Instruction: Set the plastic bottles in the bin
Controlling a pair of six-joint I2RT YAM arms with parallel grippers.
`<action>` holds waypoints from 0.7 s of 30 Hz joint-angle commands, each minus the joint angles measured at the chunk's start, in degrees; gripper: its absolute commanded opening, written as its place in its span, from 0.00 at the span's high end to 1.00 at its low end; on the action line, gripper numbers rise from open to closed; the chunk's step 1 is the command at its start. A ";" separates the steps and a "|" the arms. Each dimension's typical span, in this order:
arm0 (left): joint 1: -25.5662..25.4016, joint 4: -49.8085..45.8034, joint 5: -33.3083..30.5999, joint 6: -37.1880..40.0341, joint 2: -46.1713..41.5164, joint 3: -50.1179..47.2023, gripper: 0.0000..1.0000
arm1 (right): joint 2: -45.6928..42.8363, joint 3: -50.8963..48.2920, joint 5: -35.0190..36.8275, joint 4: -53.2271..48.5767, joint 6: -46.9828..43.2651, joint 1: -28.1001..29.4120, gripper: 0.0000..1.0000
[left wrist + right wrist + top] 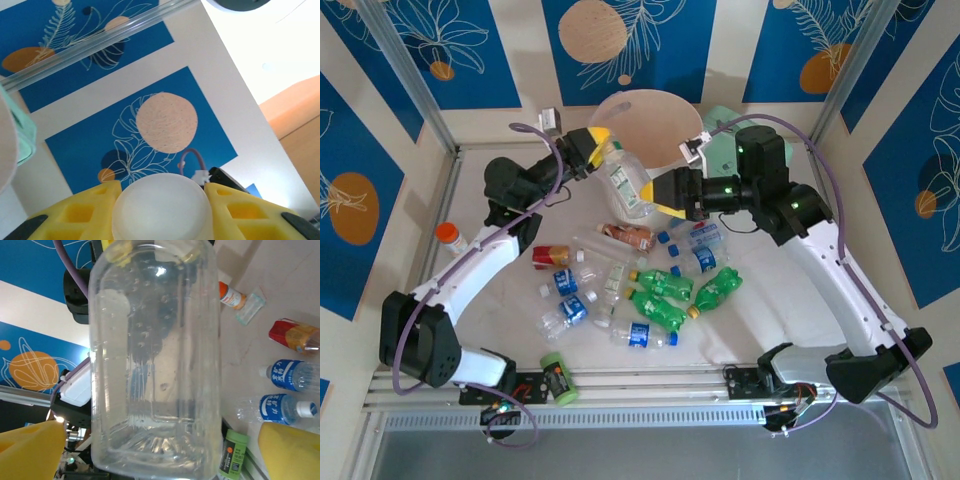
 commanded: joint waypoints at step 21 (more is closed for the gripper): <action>0.60 6.83 1.35 -3.79 1.19 -0.58 0.72 | 4.93 6.78 -0.85 1.51 -0.58 3.81 0.23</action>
